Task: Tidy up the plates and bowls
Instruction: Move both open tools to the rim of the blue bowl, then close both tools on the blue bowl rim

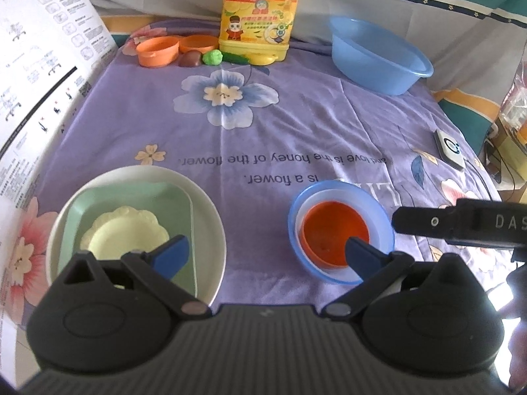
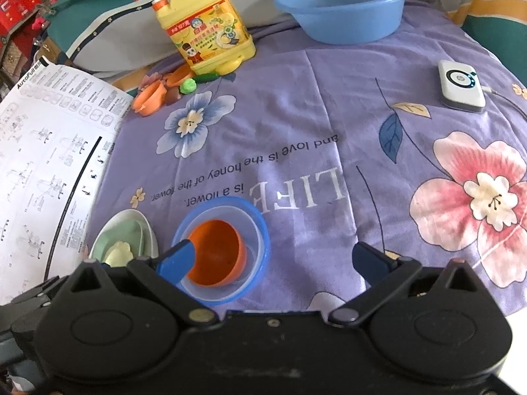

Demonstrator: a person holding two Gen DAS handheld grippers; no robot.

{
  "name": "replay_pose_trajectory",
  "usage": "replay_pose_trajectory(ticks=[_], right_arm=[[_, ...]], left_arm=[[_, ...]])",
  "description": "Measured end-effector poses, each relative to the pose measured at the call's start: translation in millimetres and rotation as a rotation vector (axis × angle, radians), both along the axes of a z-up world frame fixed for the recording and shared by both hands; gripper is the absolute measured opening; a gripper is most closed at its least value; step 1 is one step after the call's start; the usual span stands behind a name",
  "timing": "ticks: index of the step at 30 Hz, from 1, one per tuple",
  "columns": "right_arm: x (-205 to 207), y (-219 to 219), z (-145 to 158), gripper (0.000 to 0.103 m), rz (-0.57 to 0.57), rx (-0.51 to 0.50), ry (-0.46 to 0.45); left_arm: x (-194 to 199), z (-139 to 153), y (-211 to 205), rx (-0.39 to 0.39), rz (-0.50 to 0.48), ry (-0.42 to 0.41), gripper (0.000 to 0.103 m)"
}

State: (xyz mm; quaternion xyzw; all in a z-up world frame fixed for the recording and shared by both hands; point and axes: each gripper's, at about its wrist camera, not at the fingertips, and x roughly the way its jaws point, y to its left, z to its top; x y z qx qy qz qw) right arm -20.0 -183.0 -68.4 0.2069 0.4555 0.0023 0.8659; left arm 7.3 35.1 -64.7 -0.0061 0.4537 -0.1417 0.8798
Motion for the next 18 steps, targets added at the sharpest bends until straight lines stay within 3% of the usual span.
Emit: replay_pose_trajectory(ticks=[14,18], right_arm=[[24.9,17.4,-21.2,0.076,0.052,0.0,0.048],[30.8,21.7,-26.2,0.066,0.063,-0.003,0.061]], left_arm=[[17.6,-22.2,-10.6,-0.034,-0.048,0.039,0.076],[20.4,-26.7,-11.9,-0.05,-0.066,0.057,0.061]])
